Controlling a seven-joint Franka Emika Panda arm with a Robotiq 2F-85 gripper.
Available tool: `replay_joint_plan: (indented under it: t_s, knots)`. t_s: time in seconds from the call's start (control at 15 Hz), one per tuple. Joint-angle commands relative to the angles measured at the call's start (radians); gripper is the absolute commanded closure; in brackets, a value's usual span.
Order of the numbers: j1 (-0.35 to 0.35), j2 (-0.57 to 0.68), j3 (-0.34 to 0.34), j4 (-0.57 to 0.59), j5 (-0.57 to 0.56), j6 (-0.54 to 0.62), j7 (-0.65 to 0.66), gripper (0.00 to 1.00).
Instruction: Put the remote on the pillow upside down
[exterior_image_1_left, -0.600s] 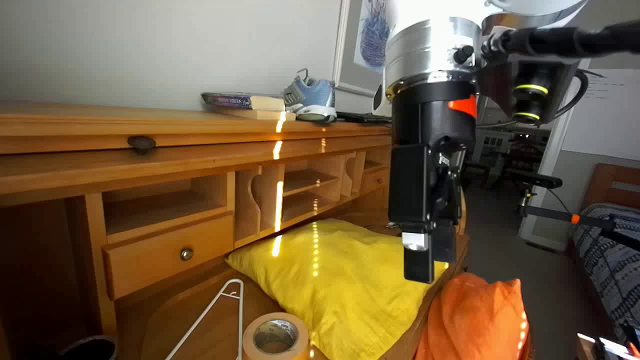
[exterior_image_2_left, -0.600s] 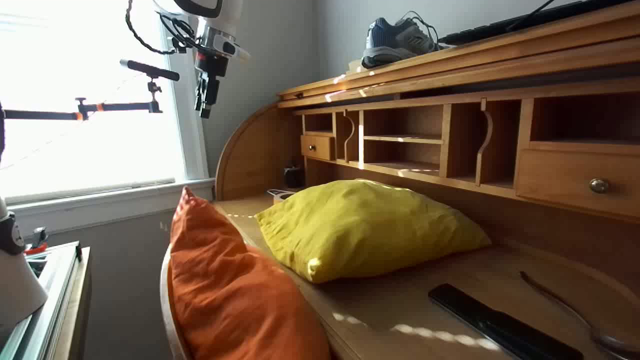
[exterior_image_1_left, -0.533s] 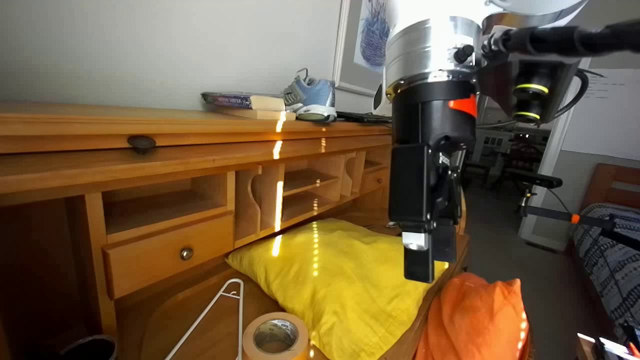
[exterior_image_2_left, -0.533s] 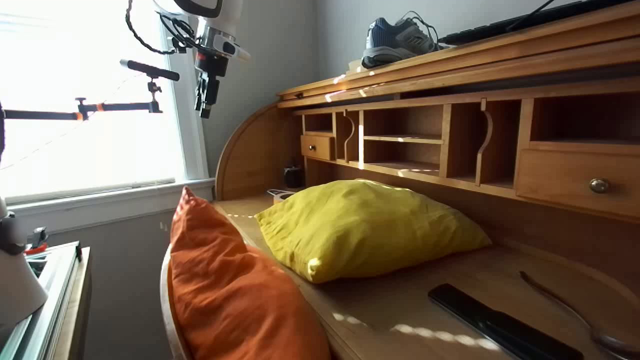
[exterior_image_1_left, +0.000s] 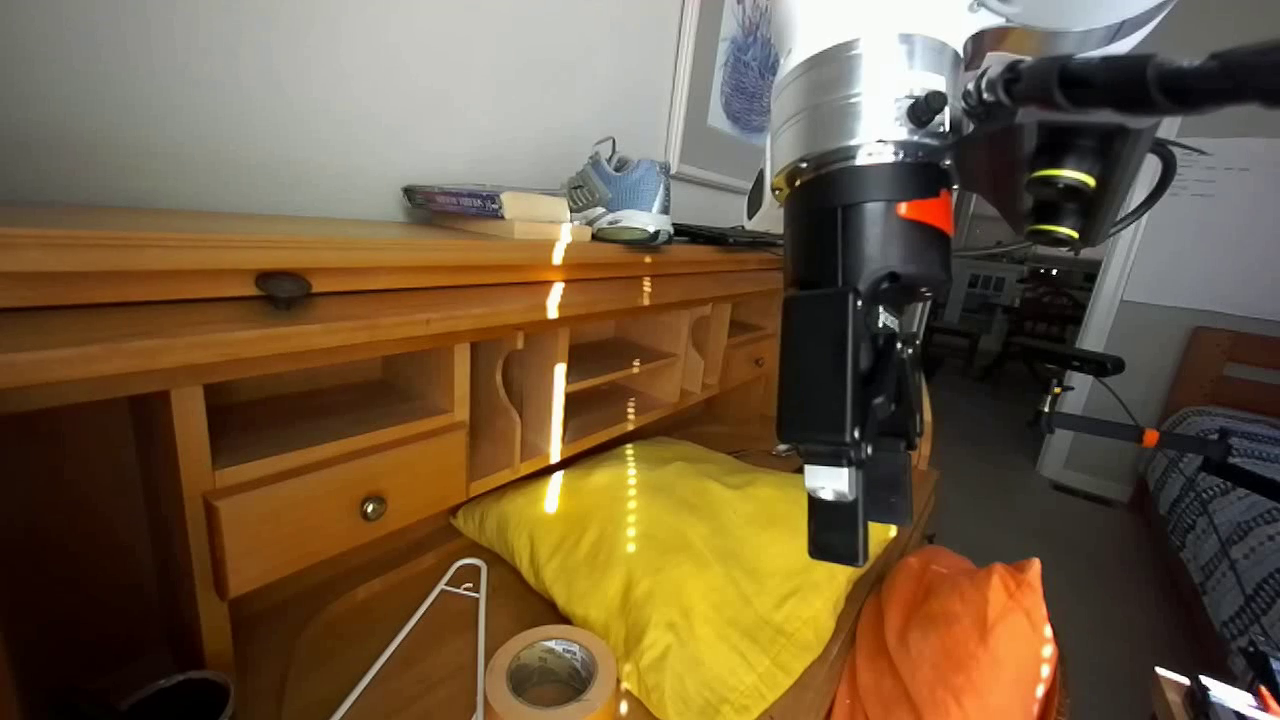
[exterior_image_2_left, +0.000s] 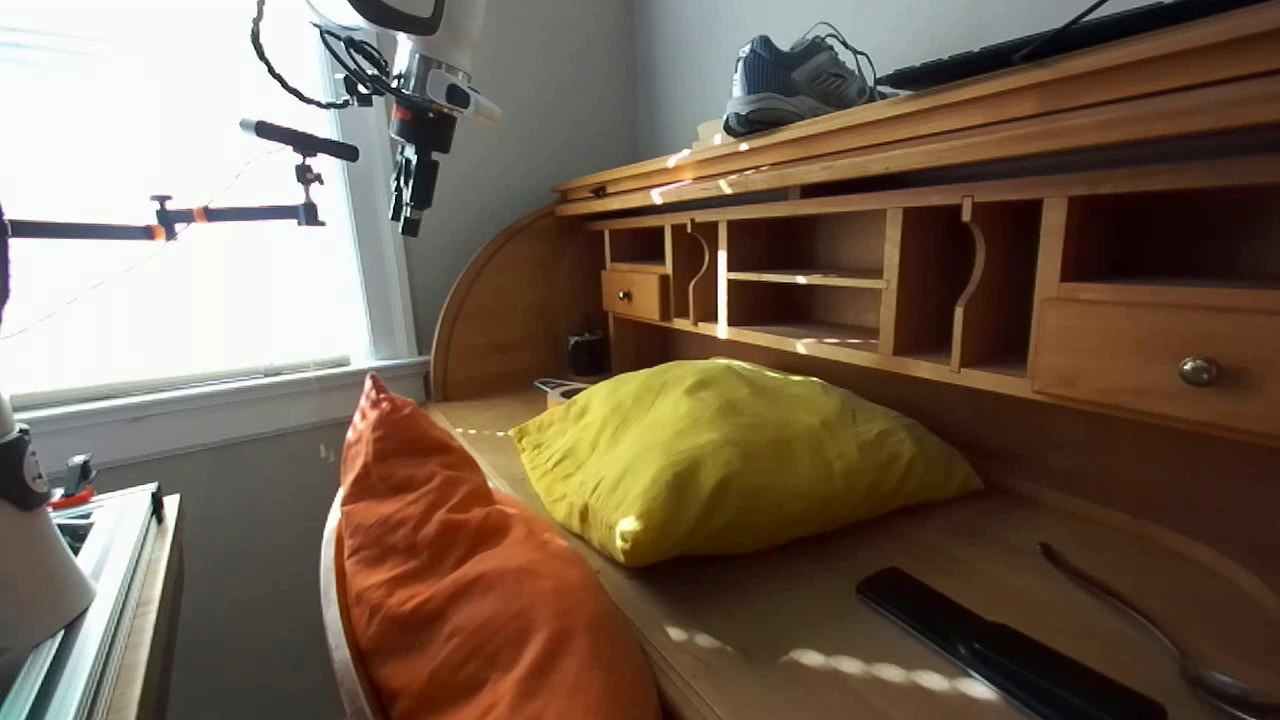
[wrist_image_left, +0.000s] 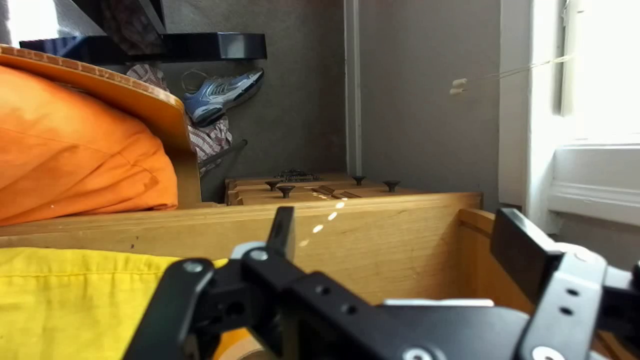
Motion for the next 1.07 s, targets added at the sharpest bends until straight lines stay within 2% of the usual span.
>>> replay_joint_plan:
  t_s: [0.0,0.33,0.67,1.0]
  knots:
    - [-0.008,0.000,0.007,0.001,0.001,-0.002,-0.001,0.00]
    - [-0.022,-0.002,-0.003,-0.005,-0.013,0.018,0.002,0.00]
    - [-0.134,-0.038,-0.058,-0.057,-0.184,0.185,0.064,0.00]
    - [-0.248,-0.016,-0.113,-0.066,-0.387,0.384,0.127,0.00]
